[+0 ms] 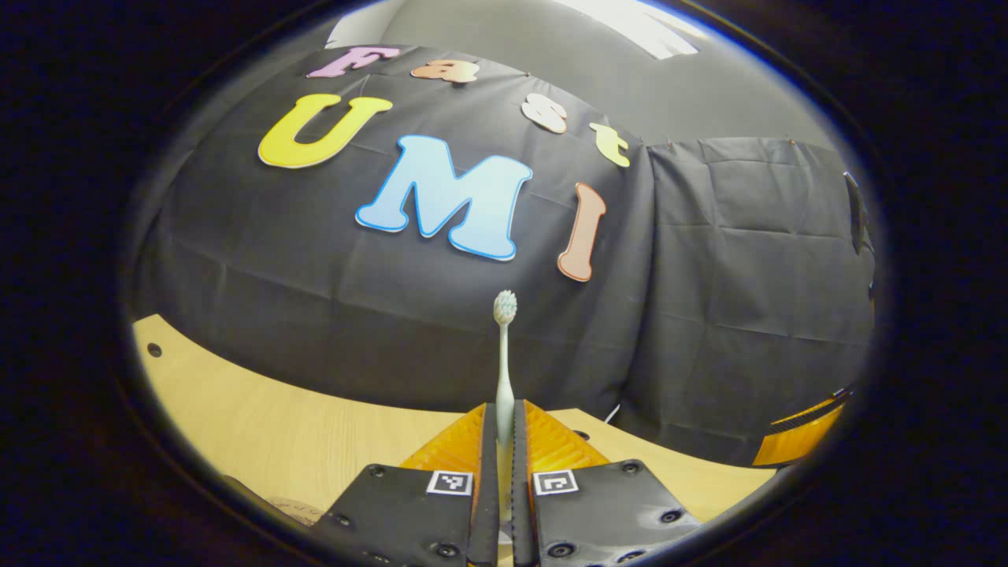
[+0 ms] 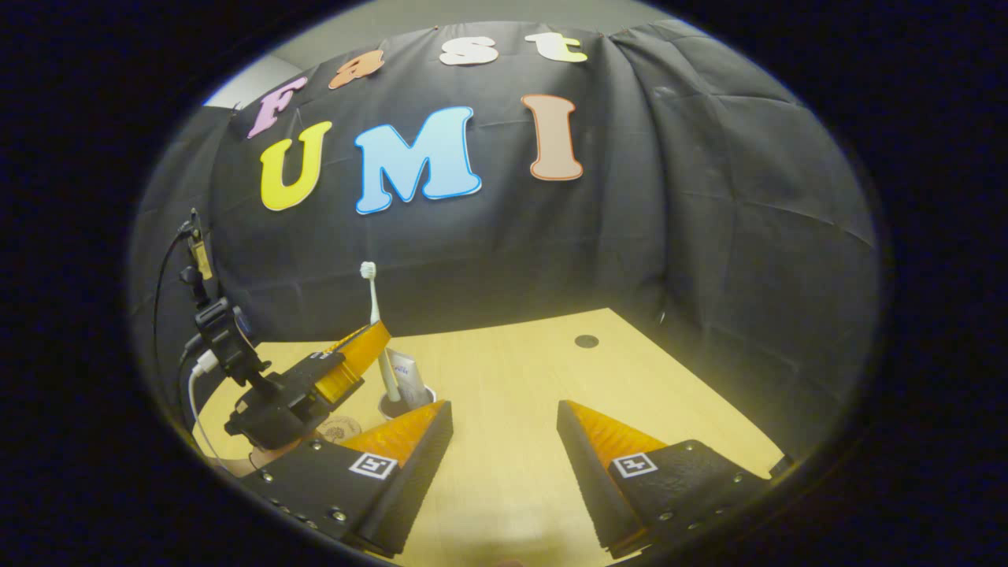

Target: Put the toothbrush and toothpaste on the desktop into the cup, then pick up the cup and place it on the coaster on the desktop.

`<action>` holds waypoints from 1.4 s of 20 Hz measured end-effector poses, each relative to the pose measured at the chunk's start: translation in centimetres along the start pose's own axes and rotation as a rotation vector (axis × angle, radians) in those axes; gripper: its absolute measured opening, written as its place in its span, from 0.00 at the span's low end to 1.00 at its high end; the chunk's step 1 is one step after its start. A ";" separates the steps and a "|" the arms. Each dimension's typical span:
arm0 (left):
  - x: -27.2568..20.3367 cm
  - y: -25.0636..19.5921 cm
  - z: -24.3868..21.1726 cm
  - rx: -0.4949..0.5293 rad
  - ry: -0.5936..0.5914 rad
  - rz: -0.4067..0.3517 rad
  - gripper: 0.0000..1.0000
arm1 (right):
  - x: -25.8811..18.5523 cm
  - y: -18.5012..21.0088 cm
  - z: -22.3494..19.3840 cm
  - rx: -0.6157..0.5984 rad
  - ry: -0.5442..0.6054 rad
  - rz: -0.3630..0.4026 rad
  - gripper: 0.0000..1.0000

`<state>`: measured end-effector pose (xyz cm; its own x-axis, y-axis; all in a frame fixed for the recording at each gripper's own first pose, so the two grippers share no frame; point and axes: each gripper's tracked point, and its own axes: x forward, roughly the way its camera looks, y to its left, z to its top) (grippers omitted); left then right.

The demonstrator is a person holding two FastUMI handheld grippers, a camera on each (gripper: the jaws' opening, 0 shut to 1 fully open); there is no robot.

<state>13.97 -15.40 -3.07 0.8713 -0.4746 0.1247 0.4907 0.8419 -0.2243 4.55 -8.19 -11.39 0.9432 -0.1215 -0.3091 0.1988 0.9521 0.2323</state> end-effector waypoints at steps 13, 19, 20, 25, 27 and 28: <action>-1.3 -1.8 0.0 0.069 -0.031 -0.058 0.61 | 0.1 1.0 -0.5 -0.005 0.034 0.030 0.84; -3.8 -1.3 1.2 0.065 0.002 -0.056 0.72 | -0.1 2.8 0.2 -0.007 0.027 0.040 0.84; -4.3 -1.1 1.4 0.068 0.011 -0.052 0.74 | -0.1 3.2 0.4 -0.005 0.026 0.041 0.84; -7.2 0.0 3.3 0.076 0.059 0.001 0.87 | 0.7 5.6 0.3 0.010 0.079 0.073 0.84; -8.4 0.4 4.0 0.077 0.073 0.028 0.88 | 1.2 6.3 -0.4 0.006 0.125 0.088 0.84; -9.0 0.5 4.5 0.074 0.077 0.041 0.87 | 1.6 6.2 -0.9 -0.010 0.147 0.083 0.84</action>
<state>6.42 -9.53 0.04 0.8895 -0.4551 0.0412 0.4556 0.8764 -0.1557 7.03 -2.19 -11.26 0.9070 -0.0002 -0.4212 0.1180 0.9601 0.2535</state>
